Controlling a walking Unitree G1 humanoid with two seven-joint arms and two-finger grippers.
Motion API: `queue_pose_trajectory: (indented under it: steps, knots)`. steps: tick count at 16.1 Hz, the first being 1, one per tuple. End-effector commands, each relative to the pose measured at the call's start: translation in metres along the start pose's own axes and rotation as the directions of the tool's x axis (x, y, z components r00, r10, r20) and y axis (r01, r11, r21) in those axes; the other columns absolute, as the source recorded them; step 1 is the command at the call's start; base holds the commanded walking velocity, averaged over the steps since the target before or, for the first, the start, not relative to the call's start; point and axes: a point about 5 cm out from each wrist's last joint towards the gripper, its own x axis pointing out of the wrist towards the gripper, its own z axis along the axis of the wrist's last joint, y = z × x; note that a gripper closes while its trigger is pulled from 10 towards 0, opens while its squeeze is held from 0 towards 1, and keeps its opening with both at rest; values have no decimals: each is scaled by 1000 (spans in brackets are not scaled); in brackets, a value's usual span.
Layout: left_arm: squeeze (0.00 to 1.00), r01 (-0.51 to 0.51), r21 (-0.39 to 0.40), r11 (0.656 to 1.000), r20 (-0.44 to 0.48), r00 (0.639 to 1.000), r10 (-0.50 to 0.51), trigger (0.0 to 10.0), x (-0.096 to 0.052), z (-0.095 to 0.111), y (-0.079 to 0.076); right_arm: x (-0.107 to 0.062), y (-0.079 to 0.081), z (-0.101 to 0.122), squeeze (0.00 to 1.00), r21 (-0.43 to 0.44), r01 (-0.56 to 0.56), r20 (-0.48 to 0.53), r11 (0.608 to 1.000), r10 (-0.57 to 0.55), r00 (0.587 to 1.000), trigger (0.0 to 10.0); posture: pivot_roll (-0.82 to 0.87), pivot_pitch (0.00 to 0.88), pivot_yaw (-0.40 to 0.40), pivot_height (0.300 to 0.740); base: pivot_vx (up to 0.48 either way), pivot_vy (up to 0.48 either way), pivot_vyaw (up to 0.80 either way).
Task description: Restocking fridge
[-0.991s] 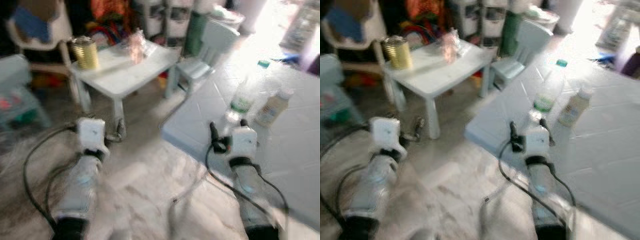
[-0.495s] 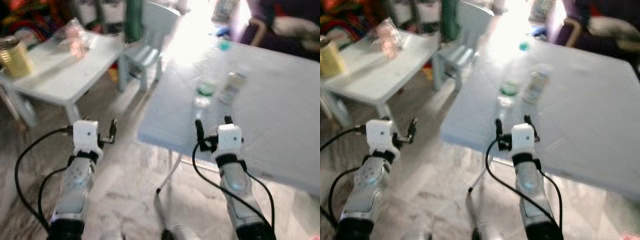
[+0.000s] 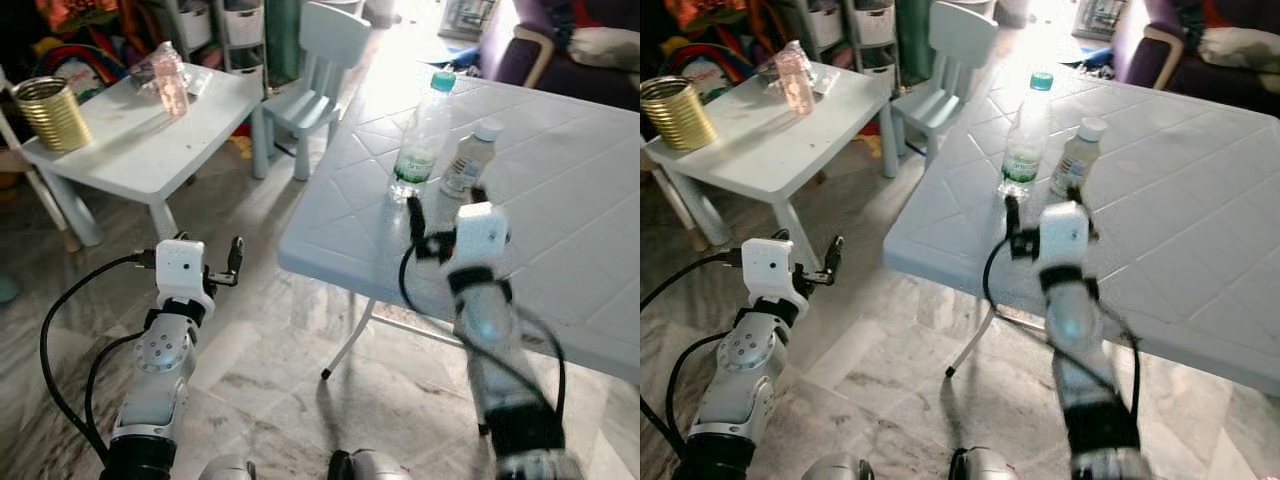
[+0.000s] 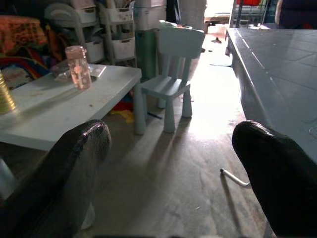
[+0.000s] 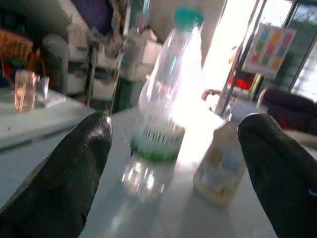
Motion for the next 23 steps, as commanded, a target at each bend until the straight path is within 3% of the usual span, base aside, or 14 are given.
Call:
queue_pose_trajectory:
  steps: [1, 4, 10, 14, 22, 23]
  knots:
    - [0, -1, 8, 1000, 5, 1000, 1, 10000, -1, 0, 2, 7, -9, 5, 0, 2, 25, 15, 1000, -25, 1000, 10000, 69, 81, -40, 740, 0, 0, 0]
    - [0, 4, 13, 1000, 2, 1000, -4, 10000, -3, 1, 3, 36, -24, 27, 0, -23, 59, 75, 998, -57, 996, 10000, 82, 95, -38, 740, 0, 0, 0]
    - [0, 17, 37, 999, -16, 1000, -17, 10000, -13, 1, 7, 61, -38, 43, 0, -9, 101, 93, 995, -100, 991, 10000, 126, 139, -15, 740, 0, 0, 0]
    - [0, 29, 69, 997, -34, 999, -26, 10000, -25, 5, 14, 87, -39, 63, 0, 23, 78, 133, 997, -80, 988, 10000, 170, 179, 5, 740, 0, 0, 0]
    - [0, 41, 94, 995, -53, 998, -36, 10000, -26, 10, 20, 109, -40, 92, 0, 40, 53, 194, 998, -59, 979, 10000, 185, 177, 21, 740, 0, 0, 0]
    - [0, 43, 95, 995, -56, 998, -38, 10000, -25, 10, 20, 112, -41, 93, 0, 34, 47, 178, 998, -52, 983, 3804, 182, 175, 22, 740, 0, 0, 0]
